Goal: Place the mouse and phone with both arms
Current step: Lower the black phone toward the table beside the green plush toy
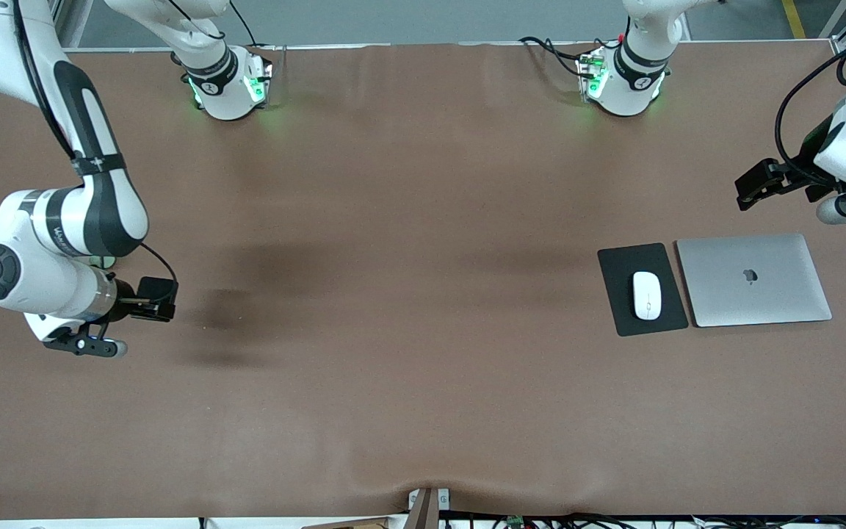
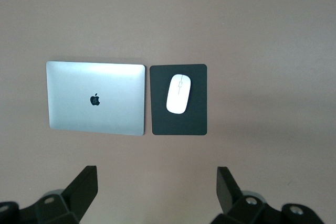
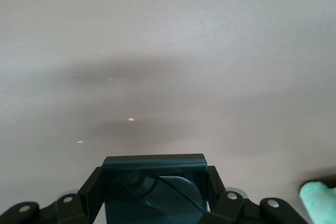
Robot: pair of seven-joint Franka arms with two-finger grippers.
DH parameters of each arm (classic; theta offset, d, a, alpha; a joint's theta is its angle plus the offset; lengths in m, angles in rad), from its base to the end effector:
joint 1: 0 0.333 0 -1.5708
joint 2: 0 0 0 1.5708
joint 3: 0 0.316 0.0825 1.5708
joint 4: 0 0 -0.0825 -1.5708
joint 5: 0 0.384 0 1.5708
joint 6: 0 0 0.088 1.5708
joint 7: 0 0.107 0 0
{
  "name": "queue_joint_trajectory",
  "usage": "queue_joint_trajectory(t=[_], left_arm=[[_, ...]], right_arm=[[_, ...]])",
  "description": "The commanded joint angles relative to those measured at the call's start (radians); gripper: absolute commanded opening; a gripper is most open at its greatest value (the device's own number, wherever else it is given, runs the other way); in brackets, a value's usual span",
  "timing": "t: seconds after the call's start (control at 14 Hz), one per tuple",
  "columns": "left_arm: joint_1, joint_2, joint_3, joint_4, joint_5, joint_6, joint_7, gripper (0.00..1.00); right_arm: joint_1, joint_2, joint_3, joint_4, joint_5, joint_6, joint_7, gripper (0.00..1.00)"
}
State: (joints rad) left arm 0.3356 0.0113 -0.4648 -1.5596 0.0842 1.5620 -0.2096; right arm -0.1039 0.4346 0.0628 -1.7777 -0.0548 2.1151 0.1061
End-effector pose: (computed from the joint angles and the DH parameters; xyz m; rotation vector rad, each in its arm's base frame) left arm 0.5535 -0.0613 0.6237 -3.0598 -0.1237 -0.0088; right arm 0.6414 -0.0319 0.3066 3.1104 -0.1886 -0.1487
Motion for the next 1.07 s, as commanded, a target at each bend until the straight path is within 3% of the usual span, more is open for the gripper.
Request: queue_joint_trajectory(t=[0.0, 0.29, 1.0], left_arm=[[0.008, -0.03, -0.005, -0.011, -0.026, -0.013, -0.008, 1.0], [0.008, -0.045, -0.002, -0.013, -0.041, -0.029, -0.002, 1.0], [0.01, -0.045, 0.003, -0.01, -0.041, -0.034, -0.004, 1.0]], right_arm=[[-0.084, -0.039, 0.023, -0.138, -0.011, 0.135, -0.109, 0.05], [-0.149, -0.033, 0.02, -0.291, -0.022, 0.37, -0.183, 0.05], [-0.243, 0.044, 0.018, -0.309, -0.027, 0.398, -0.259, 0.07]])
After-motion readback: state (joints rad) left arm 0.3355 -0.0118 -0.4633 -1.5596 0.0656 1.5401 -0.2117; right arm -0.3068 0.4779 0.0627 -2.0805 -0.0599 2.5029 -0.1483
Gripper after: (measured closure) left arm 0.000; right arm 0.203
